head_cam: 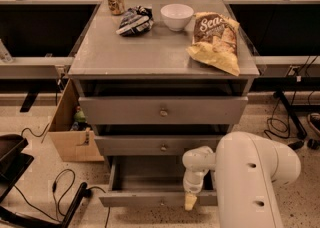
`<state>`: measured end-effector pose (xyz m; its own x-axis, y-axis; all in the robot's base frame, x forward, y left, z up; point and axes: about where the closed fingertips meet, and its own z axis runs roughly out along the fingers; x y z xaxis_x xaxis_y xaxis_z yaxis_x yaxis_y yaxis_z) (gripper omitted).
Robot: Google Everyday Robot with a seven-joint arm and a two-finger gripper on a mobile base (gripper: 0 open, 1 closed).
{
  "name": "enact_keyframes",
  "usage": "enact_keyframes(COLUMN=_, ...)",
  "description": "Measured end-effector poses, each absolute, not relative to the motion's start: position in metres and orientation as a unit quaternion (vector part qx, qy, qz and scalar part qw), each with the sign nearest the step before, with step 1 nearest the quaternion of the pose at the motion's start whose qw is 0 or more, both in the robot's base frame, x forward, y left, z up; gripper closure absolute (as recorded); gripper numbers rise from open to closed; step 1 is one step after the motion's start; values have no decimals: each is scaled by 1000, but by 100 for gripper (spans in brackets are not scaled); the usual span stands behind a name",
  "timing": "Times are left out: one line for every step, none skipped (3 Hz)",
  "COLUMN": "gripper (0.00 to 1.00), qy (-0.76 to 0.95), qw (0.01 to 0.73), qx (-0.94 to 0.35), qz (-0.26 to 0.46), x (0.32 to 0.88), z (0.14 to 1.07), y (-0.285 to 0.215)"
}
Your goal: Open bottom drawer
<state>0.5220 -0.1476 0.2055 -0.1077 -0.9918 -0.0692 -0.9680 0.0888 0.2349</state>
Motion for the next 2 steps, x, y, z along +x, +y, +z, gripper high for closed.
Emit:
enact_keyframes(gripper=0, qy=-736, qw=54, qx=666, qz=-111, x=522, z=205, y=-148)
enact_keyframes(gripper=0, qy=-734, qw=55, qx=666, qz=-118, x=520, z=202, y=-148)
